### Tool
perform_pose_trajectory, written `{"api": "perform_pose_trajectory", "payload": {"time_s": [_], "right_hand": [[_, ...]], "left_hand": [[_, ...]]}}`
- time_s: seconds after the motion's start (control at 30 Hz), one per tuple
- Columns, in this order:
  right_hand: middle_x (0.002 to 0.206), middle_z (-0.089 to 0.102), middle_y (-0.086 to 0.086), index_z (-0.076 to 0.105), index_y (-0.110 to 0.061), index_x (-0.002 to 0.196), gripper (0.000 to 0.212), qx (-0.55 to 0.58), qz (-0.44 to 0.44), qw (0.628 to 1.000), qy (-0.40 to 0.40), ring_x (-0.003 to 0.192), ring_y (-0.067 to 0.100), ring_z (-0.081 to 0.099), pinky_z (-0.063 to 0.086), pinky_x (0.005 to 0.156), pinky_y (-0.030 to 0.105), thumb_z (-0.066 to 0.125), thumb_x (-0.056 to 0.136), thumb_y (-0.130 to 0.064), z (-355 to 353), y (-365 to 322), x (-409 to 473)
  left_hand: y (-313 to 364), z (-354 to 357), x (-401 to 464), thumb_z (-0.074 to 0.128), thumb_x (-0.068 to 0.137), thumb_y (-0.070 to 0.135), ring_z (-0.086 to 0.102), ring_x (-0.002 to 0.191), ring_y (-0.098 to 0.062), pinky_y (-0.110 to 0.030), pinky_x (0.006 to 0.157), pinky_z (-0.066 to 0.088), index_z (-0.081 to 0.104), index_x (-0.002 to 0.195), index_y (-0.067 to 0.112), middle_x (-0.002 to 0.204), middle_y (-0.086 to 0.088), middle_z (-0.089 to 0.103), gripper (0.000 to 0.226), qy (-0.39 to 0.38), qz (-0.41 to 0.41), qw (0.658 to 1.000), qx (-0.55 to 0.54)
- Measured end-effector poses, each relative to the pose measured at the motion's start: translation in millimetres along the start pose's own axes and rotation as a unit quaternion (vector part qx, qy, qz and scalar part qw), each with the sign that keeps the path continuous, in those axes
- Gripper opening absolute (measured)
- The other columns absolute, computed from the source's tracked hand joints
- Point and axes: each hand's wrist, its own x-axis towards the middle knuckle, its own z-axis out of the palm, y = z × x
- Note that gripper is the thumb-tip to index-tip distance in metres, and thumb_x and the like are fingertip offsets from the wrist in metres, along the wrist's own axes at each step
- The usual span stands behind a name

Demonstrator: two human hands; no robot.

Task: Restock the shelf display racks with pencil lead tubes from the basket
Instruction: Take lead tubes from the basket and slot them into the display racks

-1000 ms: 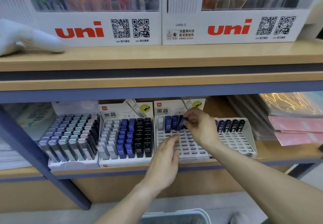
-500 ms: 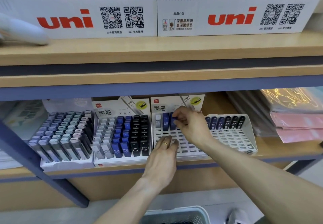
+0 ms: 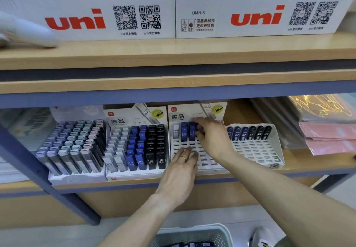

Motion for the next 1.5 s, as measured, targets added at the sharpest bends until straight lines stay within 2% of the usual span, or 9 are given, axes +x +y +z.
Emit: {"api": "perform_pose_trajectory", "payload": {"time_s": [0.13,0.3,0.47,0.63,0.77,1.07,1.23,1.37,1.5], "right_hand": [[0.104,0.070,-0.001,0.064,-0.021,0.123,0.034,-0.003,-0.005,1.000,-0.022,0.087,0.020,0.067,0.056,0.077,0.037,0.068,0.090,-0.015,-11,-2,-18],[0.092,0.072,-0.010,0.069,-0.024,0.110,0.020,0.019,-0.008,0.992,-0.126,0.080,0.008,0.066,0.055,0.076,0.030,0.069,0.091,-0.028,-29,-18,-69],[0.095,0.073,-0.012,0.069,-0.027,0.107,0.015,0.038,-0.029,0.963,-0.267,0.084,0.004,0.065,0.054,0.080,0.026,0.067,0.093,-0.031,-17,-25,-147],[0.116,0.071,0.002,0.061,-0.022,0.120,0.025,-0.037,-0.003,0.898,-0.439,0.106,0.024,0.065,0.053,0.088,0.037,0.061,0.096,-0.031,45,1,-229],[0.130,0.066,0.012,0.054,-0.018,0.138,0.042,-0.052,0.073,0.859,-0.504,0.120,0.032,0.061,0.051,0.097,0.039,0.060,0.097,-0.022,88,32,-262],[0.139,0.052,0.013,0.045,-0.009,0.141,0.056,-0.089,0.118,0.845,-0.514,0.126,0.032,0.052,0.045,0.106,0.036,0.065,0.089,-0.005,160,74,-301],[0.164,0.026,0.012,0.019,-0.008,0.159,0.086,-0.126,0.086,0.847,-0.509,0.147,0.033,0.029,0.026,0.123,0.036,0.068,0.089,-0.006,185,87,-306],[0.157,0.029,0.014,0.016,-0.008,0.159,0.092,-0.166,0.062,0.837,-0.518,0.141,0.035,0.030,0.027,0.122,0.040,0.073,0.087,-0.014,202,91,-312],[0.143,0.034,0.018,0.023,-0.008,0.151,0.087,-0.221,0.037,0.819,-0.528,0.129,0.038,0.034,0.039,0.112,0.045,0.075,0.081,-0.009,209,93,-315]], "left_hand": [[-5,-11,-13,0.045,0.107,0.024,0.034,0.147,-0.022,-0.033,0.122,0.028,0.050,0.146,0.018,0.155,-0.006,0.044,0.040,-0.017,0.024,0.999,-0.036],[0,-40,-47,0.048,0.105,0.032,0.049,0.125,-0.016,-0.035,0.100,0.048,0.053,0.138,0.023,0.139,0.004,0.052,0.035,-0.043,0.048,0.998,-0.028],[0,-32,-102,0.050,0.103,0.036,0.059,0.097,-0.021,-0.034,0.077,0.048,0.055,0.124,0.018,0.111,0.002,0.057,0.028,-0.146,0.072,0.987,0.014],[-27,29,-162,0.048,0.104,0.038,0.056,0.117,-0.032,-0.041,0.098,0.045,0.047,0.139,0.016,0.130,-0.009,0.054,0.042,-0.343,0.039,0.938,0.036],[-38,82,-191,0.052,0.102,0.038,0.051,0.128,-0.033,-0.043,0.106,0.044,0.035,0.153,0.019,0.142,-0.010,0.047,0.057,-0.420,-0.025,0.907,0.025],[-22,166,-210,0.055,0.103,0.033,0.029,0.148,-0.026,-0.039,0.123,0.028,0.035,0.155,0.020,0.160,-0.006,0.035,0.058,-0.396,-0.126,0.906,-0.078],[-31,184,-214,0.056,0.102,0.034,0.026,0.150,-0.024,-0.041,0.125,0.026,0.035,0.156,0.024,0.162,-0.001,0.032,0.058,-0.400,-0.137,0.902,-0.084],[-36,193,-214,0.056,0.102,0.036,0.032,0.147,-0.025,-0.040,0.123,0.028,0.034,0.156,0.023,0.160,-0.003,0.037,0.060,-0.408,-0.177,0.891,-0.091],[-35,199,-214,0.055,0.103,0.036,0.028,0.151,-0.027,-0.042,0.124,0.027,0.029,0.158,0.025,0.162,-0.005,0.034,0.062,-0.419,-0.217,0.875,-0.107]]}}
